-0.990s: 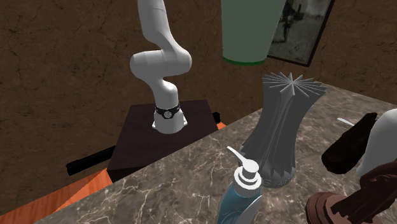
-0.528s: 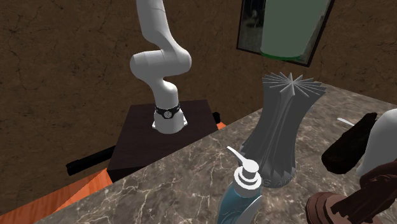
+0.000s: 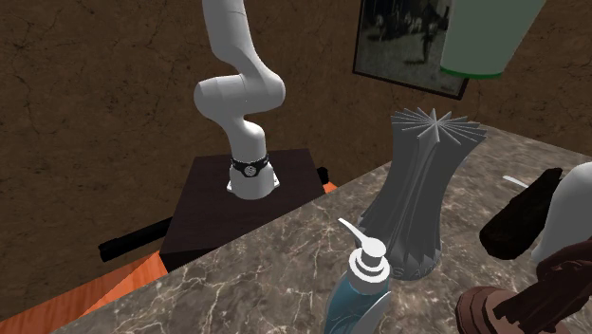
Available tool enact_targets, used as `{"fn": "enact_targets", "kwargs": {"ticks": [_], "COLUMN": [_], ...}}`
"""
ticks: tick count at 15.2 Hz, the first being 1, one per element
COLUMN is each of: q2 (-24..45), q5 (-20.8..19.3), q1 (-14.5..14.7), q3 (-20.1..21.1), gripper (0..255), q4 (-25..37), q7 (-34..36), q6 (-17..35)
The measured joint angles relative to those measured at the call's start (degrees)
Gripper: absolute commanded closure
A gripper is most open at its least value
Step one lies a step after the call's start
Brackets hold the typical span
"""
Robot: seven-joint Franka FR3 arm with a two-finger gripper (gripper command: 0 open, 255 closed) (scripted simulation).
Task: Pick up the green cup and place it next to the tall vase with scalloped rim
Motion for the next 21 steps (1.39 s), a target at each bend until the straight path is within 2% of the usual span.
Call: {"fn": "enact_targets", "kwargs": {"ticks": [4,7,14,21], "q2": [3.5,7.4,18.9,17.1], "q5": [-1.0,-2.7,-10.4,-9.4], "q1": [1.0,1.7,4.4,4.5], "q3": [4.9,8.8,17.9,17.8], "gripper": [255,255,255,255], "q4": [2.6,7.0,17.3,10.6], "q7": [5.6,10.5,22.2,21.8], "q6": [2.2,2.5,3.9,9.2]}}
